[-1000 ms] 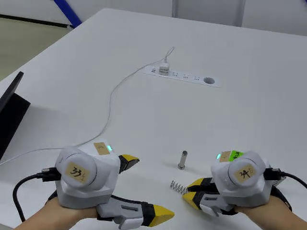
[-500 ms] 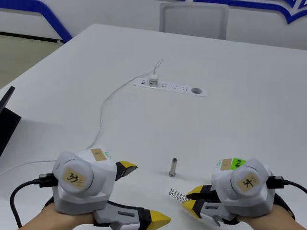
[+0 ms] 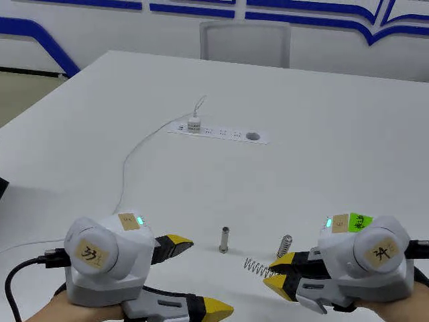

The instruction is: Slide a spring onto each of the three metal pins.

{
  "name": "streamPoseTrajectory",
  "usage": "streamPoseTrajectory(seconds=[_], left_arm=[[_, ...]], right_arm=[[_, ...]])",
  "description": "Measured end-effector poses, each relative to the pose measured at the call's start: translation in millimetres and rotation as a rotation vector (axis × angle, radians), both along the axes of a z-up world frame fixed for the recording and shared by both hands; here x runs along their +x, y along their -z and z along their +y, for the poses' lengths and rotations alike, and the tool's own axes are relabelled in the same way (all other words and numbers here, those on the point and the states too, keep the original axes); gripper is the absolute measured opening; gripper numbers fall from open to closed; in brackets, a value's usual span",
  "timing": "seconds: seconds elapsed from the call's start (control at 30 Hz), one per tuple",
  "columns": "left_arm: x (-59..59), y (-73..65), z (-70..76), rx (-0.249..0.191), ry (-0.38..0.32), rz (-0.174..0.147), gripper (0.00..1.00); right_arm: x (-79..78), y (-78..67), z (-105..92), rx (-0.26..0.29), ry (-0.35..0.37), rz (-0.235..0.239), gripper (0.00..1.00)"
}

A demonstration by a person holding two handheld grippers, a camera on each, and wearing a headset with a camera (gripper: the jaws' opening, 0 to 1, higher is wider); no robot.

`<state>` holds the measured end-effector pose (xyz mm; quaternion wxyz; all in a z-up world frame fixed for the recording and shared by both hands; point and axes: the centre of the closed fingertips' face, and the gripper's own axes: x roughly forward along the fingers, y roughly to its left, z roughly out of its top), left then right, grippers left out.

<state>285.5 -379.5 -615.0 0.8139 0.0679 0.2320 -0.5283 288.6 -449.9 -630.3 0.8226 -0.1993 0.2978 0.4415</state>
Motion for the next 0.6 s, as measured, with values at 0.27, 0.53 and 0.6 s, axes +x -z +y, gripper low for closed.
streamPoseTrajectory(seconds=[0.27,0.53,0.6], left_arm=[[-7.9,-8.3,-11.2,-0.019,0.05,-0.022,0.63],[-11.3,-15.6,-16.0,-0.046,0.068,-0.038,0.57],[-12.8,-15.6,-16.2,-0.047,0.071,-0.04,0.55]], right_arm=[[-9.8,-15.5,-0.2,0.031,0.003,-0.014,0.11],[-17.1,-23.5,0.4,0.028,-0.014,-0.031,0.11],[-17.5,-24.4,0.4,0.03,-0.016,-0.034,0.11]])
